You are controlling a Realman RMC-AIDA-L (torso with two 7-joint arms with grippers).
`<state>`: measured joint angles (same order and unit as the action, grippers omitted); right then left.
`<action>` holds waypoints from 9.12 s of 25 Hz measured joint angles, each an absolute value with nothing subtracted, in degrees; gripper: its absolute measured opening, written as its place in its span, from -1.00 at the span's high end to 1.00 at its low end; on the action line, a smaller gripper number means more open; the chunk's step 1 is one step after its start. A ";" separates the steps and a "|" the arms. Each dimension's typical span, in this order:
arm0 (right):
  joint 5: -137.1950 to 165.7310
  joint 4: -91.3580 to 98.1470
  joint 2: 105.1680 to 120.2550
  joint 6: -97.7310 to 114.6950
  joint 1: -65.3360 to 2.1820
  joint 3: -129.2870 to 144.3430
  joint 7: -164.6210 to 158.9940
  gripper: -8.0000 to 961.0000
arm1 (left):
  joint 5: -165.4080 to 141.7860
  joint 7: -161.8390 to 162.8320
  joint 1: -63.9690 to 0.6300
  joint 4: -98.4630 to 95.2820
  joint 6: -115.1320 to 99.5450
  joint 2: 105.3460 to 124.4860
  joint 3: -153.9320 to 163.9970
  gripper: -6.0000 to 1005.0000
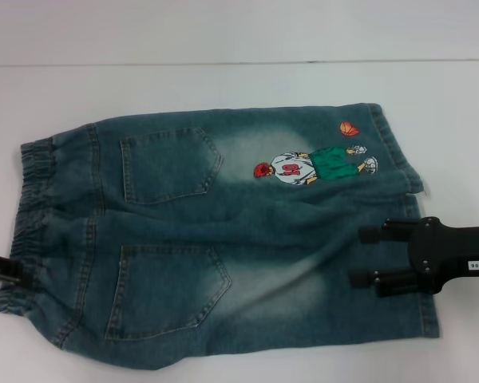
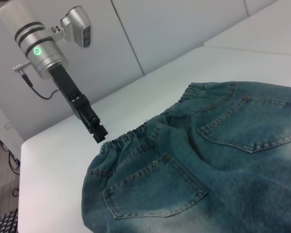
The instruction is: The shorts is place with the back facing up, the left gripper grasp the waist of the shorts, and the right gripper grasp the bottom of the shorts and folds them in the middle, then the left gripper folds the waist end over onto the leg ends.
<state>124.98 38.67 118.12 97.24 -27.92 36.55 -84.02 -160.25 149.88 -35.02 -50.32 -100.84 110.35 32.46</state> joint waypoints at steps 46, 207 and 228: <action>124.89 38.60 118.21 95.12 -27.88 36.72 -83.93 -0.97 | -160.58 149.67 -36.30 -50.65 -96.28 113.29 34.61 -0.01; 148.98 42.53 113.06 97.79 -42.31 36.22 -106.22 0.94 | -154.18 148.30 -38.42 -50.20 -94.20 111.91 25.30 0.81; 119.30 30.10 114.35 64.58 -36.97 31.84 -98.55 0.94 | -137.97 145.41 -35.35 -43.44 -74.09 113.10 21.98 0.74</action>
<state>119.30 30.10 114.35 64.58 -36.97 31.84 -98.55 -137.97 145.41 -35.35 -43.44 -74.09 113.10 21.98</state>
